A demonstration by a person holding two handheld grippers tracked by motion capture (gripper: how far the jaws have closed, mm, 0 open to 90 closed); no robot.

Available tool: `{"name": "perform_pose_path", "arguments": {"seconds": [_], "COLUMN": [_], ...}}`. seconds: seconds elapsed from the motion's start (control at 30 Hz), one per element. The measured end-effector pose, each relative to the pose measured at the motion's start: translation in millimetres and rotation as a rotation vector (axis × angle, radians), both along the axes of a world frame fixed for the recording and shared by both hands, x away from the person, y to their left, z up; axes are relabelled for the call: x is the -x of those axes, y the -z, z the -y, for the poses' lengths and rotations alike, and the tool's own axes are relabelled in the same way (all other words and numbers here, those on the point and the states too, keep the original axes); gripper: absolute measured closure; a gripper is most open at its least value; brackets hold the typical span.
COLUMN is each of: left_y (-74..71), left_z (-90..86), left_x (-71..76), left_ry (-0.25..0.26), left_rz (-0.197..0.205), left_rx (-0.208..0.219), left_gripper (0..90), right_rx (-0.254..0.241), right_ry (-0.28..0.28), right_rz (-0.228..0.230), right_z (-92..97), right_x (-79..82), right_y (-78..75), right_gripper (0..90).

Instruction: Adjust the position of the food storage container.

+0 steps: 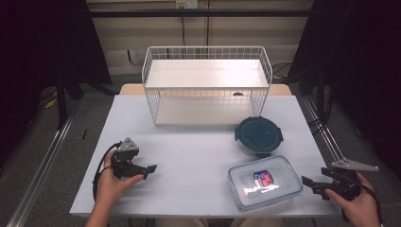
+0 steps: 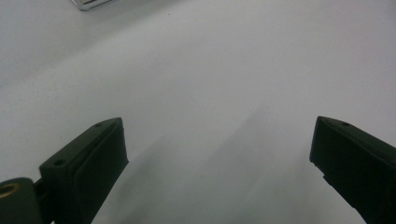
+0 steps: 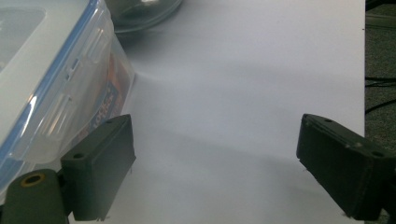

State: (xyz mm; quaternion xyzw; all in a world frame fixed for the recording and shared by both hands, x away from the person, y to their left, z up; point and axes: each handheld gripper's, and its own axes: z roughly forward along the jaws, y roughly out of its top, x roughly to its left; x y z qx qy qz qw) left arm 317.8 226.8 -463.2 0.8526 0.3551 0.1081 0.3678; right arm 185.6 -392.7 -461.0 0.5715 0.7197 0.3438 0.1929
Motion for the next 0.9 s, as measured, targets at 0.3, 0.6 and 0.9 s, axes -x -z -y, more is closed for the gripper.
{"name": "perform_pose_path", "arguments": {"seconds": [0.3, 0.6, 0.9], "left_y": [-0.8, -3.6, -2.4], "left_z": [9.7, 17.7, 21.4], "left_x": [-2.5, -2.8, -9.0], "left_ry": [0.001, 0.027, 0.028], "left_rz": [-0.006, 0.006, -0.009], "left_rx": [0.013, 0.02, 0.023], "left_gripper": [4.1, 4.5, 4.5], "right_rx": [0.002, 0.006, 0.003], "right_ry": [-0.023, -0.072, -0.168], "right_rz": [0.003, -0.01, -0.066], "right_z": [-2.5, -12.5, -15.4], "right_x": [8.8, 15.0, 22.7], "right_y": [-0.9, -5.4, -3.3], "right_gripper": [11.5, 23.7, 32.8]}}
